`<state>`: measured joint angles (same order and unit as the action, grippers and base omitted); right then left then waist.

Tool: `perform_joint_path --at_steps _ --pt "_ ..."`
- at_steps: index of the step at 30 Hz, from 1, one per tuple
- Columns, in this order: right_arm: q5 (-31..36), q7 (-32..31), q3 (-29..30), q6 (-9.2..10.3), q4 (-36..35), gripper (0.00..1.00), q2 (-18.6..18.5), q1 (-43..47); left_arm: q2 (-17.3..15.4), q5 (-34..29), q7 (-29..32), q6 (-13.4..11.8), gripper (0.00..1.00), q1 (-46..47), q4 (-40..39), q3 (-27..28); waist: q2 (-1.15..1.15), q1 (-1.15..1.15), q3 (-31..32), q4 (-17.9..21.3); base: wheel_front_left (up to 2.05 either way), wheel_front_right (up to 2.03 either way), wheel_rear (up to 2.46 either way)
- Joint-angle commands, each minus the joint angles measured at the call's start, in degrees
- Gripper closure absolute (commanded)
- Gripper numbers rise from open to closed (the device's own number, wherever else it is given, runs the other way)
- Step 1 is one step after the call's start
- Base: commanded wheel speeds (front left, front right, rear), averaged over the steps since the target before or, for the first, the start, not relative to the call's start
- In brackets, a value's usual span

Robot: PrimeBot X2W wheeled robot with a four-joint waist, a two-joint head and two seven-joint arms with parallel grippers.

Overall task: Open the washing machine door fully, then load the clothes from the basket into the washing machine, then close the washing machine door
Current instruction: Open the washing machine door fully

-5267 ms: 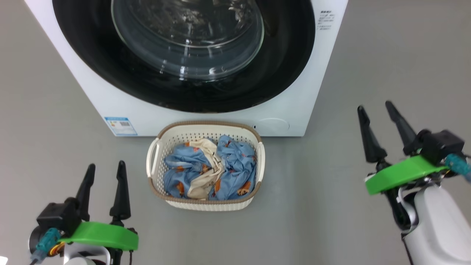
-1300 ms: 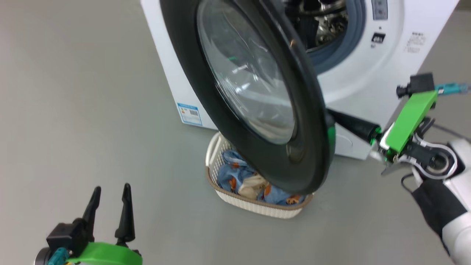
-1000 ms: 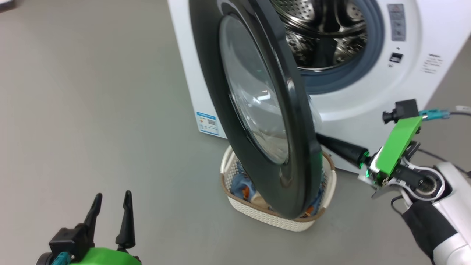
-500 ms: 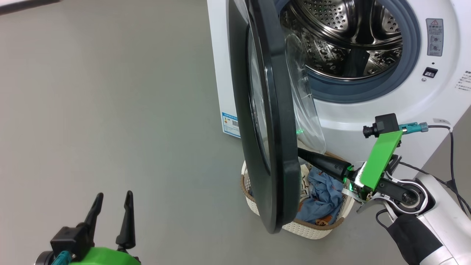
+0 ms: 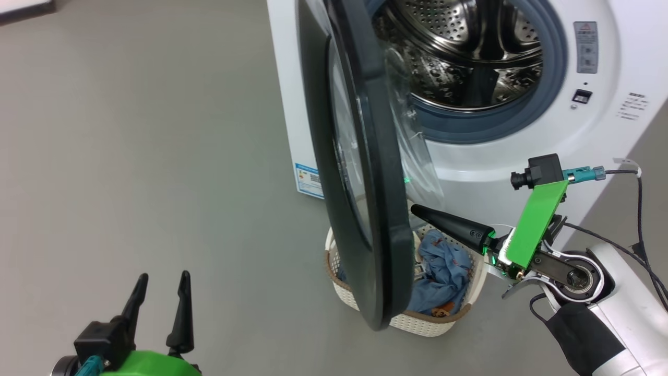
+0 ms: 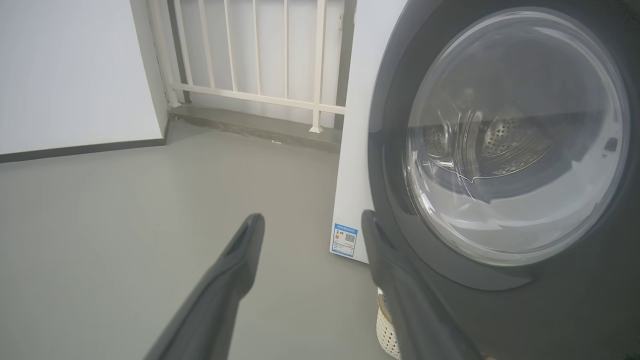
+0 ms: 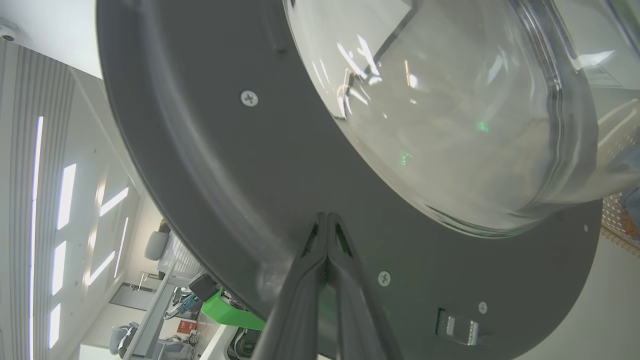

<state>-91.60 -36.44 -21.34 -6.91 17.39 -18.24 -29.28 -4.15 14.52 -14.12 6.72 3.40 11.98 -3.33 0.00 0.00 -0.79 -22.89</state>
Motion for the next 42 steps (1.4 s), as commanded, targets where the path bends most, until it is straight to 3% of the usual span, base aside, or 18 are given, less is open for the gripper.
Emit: perform_joint_path --at_steps 1,3,4,5,17,25,37,42 --pt "1.8 1.2 -0.2 -0.58 -2.0 0.91 -0.2 -0.1 -1.2 0.3 -0.4 -0.5 0.00 1.3 -1.6 1.5 0.00 0.00 0.2 1.7 0.00 0.00 0.00" --pt "2.5 1.8 -0.4 -0.58 -2.4 0.65 -0.2 0.1 -1.2 0.3 -0.4 -0.5 0.00 1.3 -1.5 1.4 0.00 0.00 0.3 2.8 0.00 0.00 0.00" --pt "2.8 2.3 -0.4 -0.58 -2.7 0.26 -0.1 0.2 -1.3 0.3 -0.4 -0.5 0.00 1.4 -1.4 1.3 0.00 0.00 0.4 3.4 0.00 0.00 0.00" --pt "3.0 2.6 -0.4 -0.58 -3.1 0.00 -0.1 0.3 -1.3 0.3 -0.5 -0.5 0.00 1.4 -1.4 1.2 0.00 0.00 0.5 4.0 0.00 0.00 0.00" --pt "8.2 11.2 -1.6 -0.58 -10.5 0.00 -0.8 2.3 -1.3 0.4 -0.6 -0.8 0.00 1.6 -1.3 0.7 0.00 0.00 1.1 11.3 0.00 0.00 0.00" --pt "15.9 24.8 -2.6 -0.58 -16.5 0.00 -5.1 6.9 -1.0 0.4 -0.8 -1.3 0.00 1.3 -1.7 0.7 0.00 0.00 0.9 15.1 0.00 0.00 0.00" --pt "29.7 45.9 -5.0 -0.58 -14.9 0.00 -10.7 13.7 -0.8 0.3 -0.9 -1.6 0.00 0.7 -2.5 1.1 0.00 0.00 1.4 17.7 0.00 0.00 0.00" --pt "33.9 50.3 -2.6 -0.58 -11.8 0.00 -10.2 16.9 -0.6 0.2 -0.9 -1.7 0.00 0.0 -3.3 1.4 0.00 0.00 1.9 18.6 0.00 0.00 0.00"
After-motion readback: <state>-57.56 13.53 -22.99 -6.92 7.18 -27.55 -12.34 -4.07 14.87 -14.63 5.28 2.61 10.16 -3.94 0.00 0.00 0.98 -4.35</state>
